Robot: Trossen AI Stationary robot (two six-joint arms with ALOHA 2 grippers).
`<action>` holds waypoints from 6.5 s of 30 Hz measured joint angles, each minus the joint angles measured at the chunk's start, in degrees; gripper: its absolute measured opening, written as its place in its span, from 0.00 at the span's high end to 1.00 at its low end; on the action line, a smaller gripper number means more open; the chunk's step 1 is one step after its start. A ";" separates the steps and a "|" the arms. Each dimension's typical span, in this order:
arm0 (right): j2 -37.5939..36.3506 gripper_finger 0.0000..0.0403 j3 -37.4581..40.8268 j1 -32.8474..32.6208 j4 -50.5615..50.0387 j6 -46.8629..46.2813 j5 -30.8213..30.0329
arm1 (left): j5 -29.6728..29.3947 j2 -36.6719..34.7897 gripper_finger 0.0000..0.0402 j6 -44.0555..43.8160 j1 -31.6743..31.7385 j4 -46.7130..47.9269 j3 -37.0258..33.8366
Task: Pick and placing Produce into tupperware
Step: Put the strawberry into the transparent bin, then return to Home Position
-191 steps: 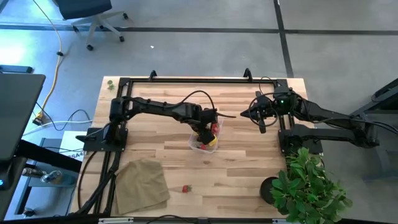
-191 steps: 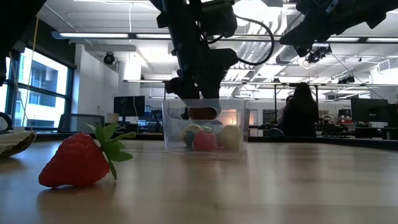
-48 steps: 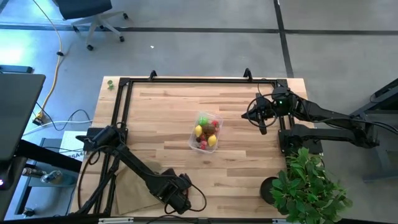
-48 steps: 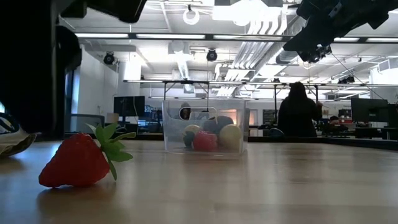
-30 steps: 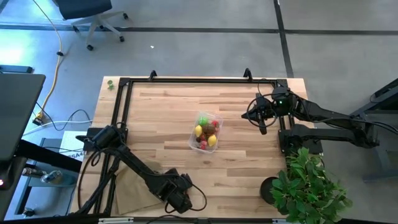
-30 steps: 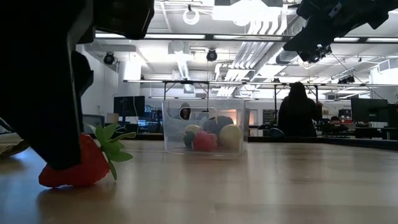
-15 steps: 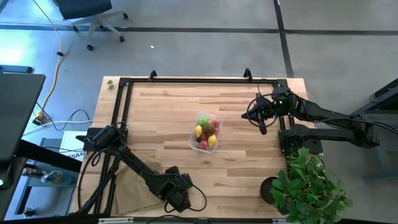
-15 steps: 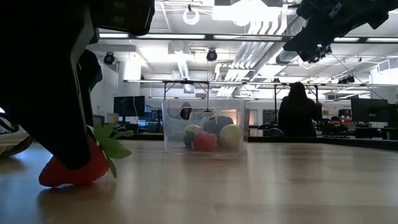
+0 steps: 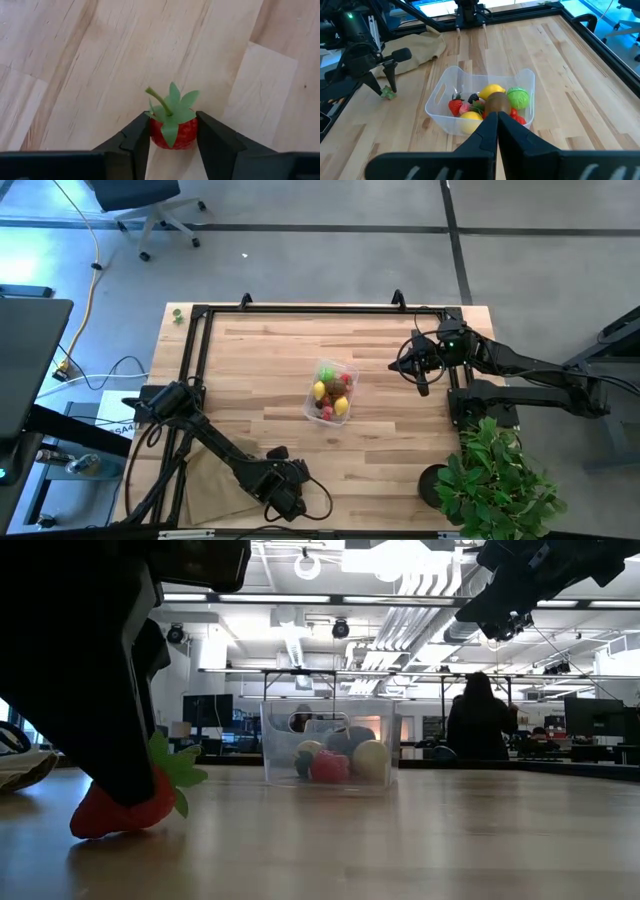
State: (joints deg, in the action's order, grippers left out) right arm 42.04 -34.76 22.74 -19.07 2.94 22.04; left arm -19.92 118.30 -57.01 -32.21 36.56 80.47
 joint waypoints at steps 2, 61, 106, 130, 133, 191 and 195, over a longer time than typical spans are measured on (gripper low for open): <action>0.00 0.99 0.00 -0.01 0.00 0.00 -0.02 | 0.00 0.00 0.67 0.00 0.00 0.00 0.00; 0.00 0.99 0.00 0.00 -1.69 0.00 -0.02 | 11.87 -22.45 0.67 65.93 36.70 -1.39 0.13; 0.00 0.99 0.00 0.00 -1.68 0.02 0.00 | 20.47 -7.00 0.59 70.69 39.69 -2.27 0.01; 0.00 0.99 0.00 0.00 -1.68 0.02 -0.02 | 23.39 -6.45 0.38 70.01 39.75 -2.26 0.11; 0.00 0.99 0.00 0.00 -1.68 0.01 -0.02 | 23.80 -7.27 0.38 70.02 39.76 -2.19 0.12; -0.01 0.99 0.00 -0.01 -1.68 0.00 -0.02 | 30.13 -29.13 0.62 72.20 64.96 11.08 0.13; -0.02 0.99 0.00 0.00 -1.70 0.00 -0.02 | 29.13 -31.17 0.83 72.17 62.55 11.42 0.11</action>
State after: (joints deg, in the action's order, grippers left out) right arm 42.02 -34.76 22.74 -20.77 2.94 22.02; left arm 9.21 87.13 15.16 30.34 47.98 80.58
